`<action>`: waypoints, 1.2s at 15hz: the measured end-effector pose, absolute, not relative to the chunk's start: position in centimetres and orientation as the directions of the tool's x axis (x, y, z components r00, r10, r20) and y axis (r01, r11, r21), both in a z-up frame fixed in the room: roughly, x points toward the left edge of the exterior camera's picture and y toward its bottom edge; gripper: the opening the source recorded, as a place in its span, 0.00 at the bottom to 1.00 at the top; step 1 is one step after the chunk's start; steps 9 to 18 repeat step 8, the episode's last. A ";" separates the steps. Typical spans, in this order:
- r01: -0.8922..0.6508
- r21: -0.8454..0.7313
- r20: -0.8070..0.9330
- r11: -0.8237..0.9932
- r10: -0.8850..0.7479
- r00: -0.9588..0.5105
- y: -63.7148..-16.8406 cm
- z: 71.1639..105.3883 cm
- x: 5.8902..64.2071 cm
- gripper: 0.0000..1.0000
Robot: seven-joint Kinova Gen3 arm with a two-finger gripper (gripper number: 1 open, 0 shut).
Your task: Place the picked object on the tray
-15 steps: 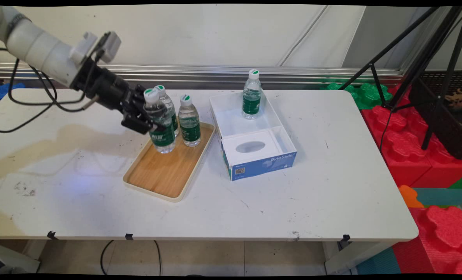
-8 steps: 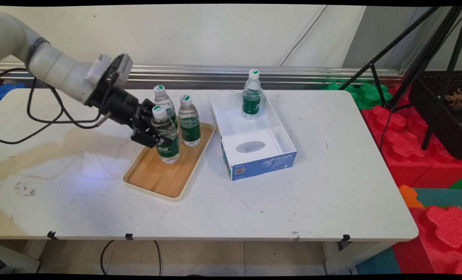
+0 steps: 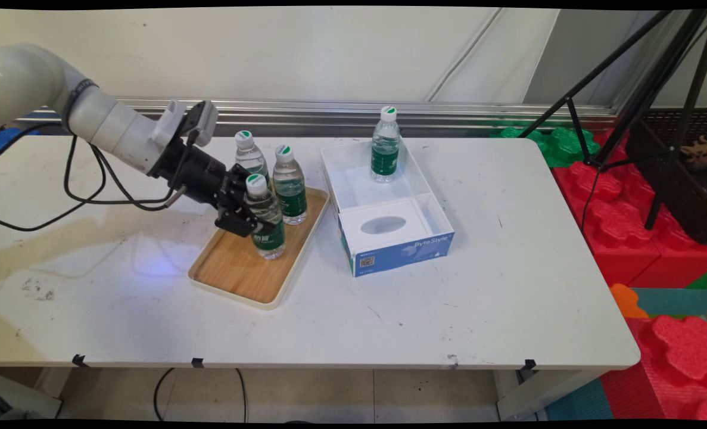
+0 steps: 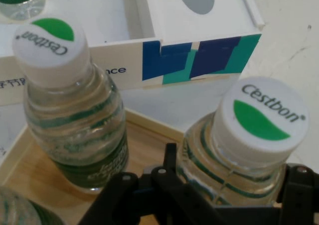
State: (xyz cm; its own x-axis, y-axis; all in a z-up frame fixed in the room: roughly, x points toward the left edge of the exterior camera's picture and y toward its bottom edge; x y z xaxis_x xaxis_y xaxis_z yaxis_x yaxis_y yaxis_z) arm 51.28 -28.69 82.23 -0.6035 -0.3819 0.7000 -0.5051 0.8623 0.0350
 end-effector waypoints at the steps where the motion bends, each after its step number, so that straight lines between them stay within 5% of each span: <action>1: -0.506 0.036 0.701 0.862 -0.382 -0.602 -28.7 82.0 51.2 0.00; 5: -0.511 0.041 0.705 0.859 -0.387 -0.595 -28.6 81.1 51.1 0.00; 6: -0.512 0.042 0.706 0.858 -0.388 -0.592 -28.6 80.9 51.1 1.00; 18: -0.514 0.044 0.708 0.856 -0.390 -0.589 -28.5 80.7 51.2 1.00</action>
